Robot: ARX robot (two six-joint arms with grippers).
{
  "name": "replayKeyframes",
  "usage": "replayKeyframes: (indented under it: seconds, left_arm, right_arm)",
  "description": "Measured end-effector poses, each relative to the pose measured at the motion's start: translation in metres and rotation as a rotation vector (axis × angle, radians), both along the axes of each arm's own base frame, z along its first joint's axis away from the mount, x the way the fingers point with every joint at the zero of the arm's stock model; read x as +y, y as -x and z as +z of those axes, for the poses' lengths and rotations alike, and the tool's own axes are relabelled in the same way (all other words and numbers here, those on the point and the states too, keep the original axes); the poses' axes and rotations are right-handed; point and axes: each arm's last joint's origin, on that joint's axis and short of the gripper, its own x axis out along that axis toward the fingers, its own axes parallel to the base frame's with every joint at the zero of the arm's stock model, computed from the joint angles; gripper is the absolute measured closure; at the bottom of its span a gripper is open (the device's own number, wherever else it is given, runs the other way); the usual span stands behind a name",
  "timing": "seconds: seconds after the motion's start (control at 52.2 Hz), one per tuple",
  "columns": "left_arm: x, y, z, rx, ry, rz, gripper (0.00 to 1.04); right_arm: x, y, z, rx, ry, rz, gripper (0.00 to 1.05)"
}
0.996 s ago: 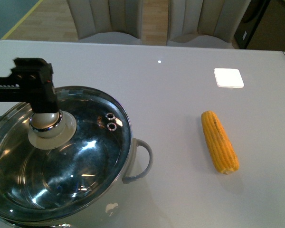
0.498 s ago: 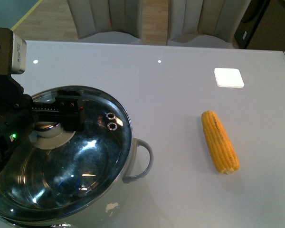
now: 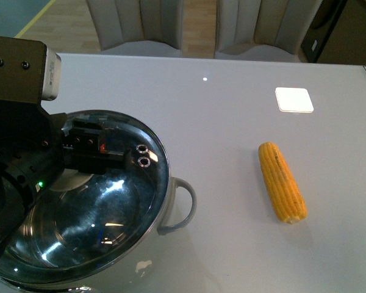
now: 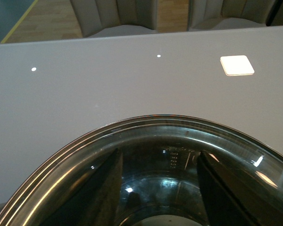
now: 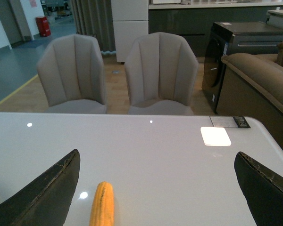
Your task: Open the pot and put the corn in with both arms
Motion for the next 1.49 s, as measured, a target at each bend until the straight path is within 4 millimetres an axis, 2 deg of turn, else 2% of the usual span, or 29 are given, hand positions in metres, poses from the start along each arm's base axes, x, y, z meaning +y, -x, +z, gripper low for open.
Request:
replayKeyframes:
  seconds: [0.077,0.594,0.996,1.149,1.264,1.379,1.494]
  left_arm:
    - [-0.001,0.000,0.000,0.000,0.000,-0.007,0.66]
    - [0.003,-0.001,0.008,0.012,-0.014,0.023,0.66]
    - [0.027,-0.008,0.056,-0.040,-0.002,0.107,0.66]
    - [0.060,-0.019,0.085,-0.107,0.041,0.169,0.66]
    - [0.107,-0.028,0.104,-0.175,0.042,0.260,0.66]
    - [0.156,-0.030,0.104,-0.211,0.008,0.346,0.66]
    - [0.195,-0.029,0.092,-0.211,-0.024,0.419,0.66]
  right_arm:
    - [0.000,0.000,0.000,0.000,0.000,0.000,0.09]
    - [0.000,0.000,0.000,0.000,0.000,0.000,0.09]
    - [0.000,0.000,0.000,0.000,0.000,0.000,0.09]
    - [0.000,0.000,0.000,0.000,0.000,0.000,0.09]
    - [0.000,0.000,0.000,0.000,0.000,0.000,0.09]
    - [0.000,0.000,0.000,0.000,0.000,0.000,0.09]
    - [0.000,0.000,0.000,0.000,0.000,0.000,0.09]
